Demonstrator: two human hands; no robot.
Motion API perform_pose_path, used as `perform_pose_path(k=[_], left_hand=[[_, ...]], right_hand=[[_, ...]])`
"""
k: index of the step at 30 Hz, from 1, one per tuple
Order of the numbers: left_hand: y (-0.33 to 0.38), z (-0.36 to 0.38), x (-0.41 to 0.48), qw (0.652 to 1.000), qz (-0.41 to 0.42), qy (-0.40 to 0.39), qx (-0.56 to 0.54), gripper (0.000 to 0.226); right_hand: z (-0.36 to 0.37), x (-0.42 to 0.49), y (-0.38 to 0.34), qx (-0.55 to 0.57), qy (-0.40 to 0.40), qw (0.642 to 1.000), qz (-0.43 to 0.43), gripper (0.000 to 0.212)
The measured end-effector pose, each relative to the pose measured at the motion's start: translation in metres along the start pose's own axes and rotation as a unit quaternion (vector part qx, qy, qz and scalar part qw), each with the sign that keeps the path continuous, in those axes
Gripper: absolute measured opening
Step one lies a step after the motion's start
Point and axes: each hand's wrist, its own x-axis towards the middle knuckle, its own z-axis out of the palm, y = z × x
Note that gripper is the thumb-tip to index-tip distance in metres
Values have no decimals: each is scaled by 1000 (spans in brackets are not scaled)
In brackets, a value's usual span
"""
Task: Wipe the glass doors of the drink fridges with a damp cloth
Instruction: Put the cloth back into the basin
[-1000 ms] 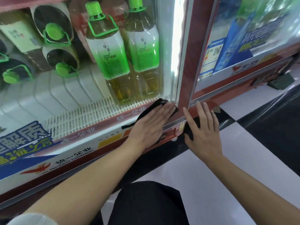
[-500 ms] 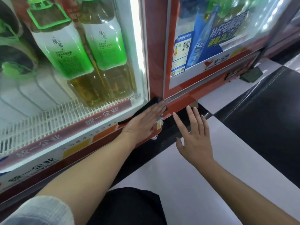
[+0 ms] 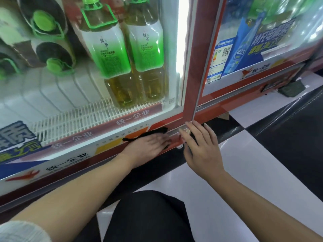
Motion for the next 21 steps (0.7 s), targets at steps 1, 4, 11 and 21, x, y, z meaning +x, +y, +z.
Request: perform_pose_path(k=[1, 4, 11, 21], left_hand=[[-1, -3, -16, 999, -8, 24, -25, 58], [-1, -13, -70, 992, -12, 112, -63, 45], [7, -50, -221, 988, -50, 124, -80, 34], [82, -112, -414, 980, -182, -18, -79, 32]], right_hand=[[1, 5, -11, 17, 9, 1000, -18, 44], [5, 17, -48, 64, 33, 993, -94, 35], [11, 55, -172, 224, 23, 952, -205, 29], [12, 53, -375, 391, -43, 849, -353, 21]])
